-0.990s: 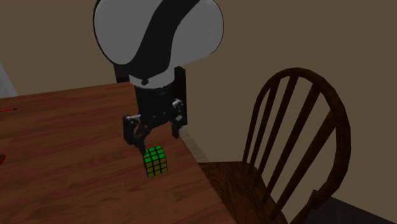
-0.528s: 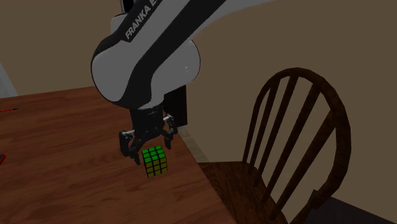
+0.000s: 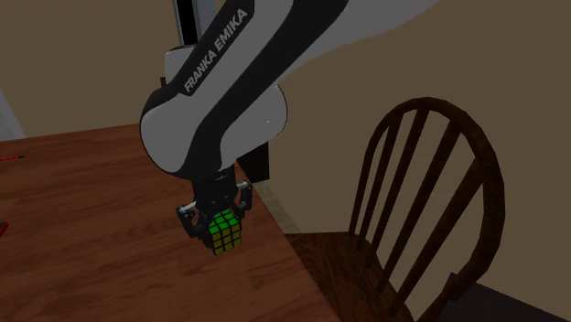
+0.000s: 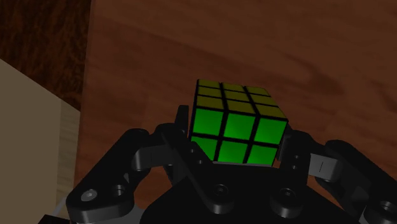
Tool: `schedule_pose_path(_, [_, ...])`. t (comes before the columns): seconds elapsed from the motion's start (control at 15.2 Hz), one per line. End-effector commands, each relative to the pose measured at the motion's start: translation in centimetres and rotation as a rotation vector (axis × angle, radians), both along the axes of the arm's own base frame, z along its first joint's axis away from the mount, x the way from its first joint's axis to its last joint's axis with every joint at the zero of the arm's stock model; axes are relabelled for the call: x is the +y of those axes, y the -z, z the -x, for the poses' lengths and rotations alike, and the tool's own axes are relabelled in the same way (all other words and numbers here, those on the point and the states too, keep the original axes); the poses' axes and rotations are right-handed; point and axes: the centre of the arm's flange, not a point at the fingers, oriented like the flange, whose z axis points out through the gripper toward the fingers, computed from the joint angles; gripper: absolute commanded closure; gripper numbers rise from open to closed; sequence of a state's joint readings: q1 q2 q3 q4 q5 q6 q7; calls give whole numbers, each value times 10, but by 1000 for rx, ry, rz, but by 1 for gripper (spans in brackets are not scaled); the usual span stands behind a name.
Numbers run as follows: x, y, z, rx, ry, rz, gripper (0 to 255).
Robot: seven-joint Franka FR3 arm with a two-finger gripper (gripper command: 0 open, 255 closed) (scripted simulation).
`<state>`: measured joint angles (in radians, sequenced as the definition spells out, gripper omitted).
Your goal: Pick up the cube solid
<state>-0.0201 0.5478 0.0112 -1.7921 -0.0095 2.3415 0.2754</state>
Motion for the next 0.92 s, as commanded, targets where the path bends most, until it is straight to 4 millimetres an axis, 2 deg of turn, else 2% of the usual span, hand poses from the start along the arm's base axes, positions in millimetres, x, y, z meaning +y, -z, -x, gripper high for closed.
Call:
schedule_pose_path(0.0, [1,1,0,1,-1,-1,255])
schedule_pose_path(0.46, [0,1,1,1,-1,-1,255])
schedule_pose_path(0.86, [0,-31,1,1,-1,-1,255])
